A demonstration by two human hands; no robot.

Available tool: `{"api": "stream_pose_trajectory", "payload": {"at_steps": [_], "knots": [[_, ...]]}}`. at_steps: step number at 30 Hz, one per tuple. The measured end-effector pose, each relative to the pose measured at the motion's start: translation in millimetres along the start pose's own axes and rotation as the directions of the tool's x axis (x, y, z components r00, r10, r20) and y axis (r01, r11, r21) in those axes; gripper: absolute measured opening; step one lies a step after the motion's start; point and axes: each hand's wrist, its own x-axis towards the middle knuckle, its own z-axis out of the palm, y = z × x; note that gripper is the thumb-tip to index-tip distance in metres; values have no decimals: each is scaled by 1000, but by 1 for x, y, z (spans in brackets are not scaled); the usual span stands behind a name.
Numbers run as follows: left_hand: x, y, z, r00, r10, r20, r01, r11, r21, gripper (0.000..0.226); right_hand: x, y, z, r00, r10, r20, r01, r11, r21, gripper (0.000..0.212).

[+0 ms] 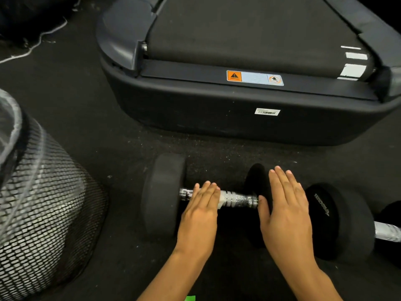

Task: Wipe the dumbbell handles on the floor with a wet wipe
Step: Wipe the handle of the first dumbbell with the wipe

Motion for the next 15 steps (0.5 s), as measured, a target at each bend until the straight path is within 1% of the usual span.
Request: {"api": "stream_pose_trajectory", "payload": {"at_steps": [3,5,7,10,12,15], "knots": [[3,-3,-1,1000,-23,-4,22,995,-93,66,0,-1,0,1000,4,0,-4,1000,3,54],[-5,-7,2,1000,-7,13,8,997,-82,66,1,0,0,1000,1,0,-1,1000,3,54],[-10,-8,5,999,37,36,-35,997,-66,64,0,0,0,1000,-3,-3,3,1000,4,54],[-1,-14,9,997,75,10,-74,994,-83,41,1,0,1,1000,0,-1,0,1000,1,54],[-3,-14,5,998,62,4,-61,992,-109,46,1,1,1,1000,-2,4,2,1000,-1,54],[-13,-9,8,996,86,-31,-89,989,-120,48,-1,1,1,1000,-6,-2,6,1000,5,54]]}}
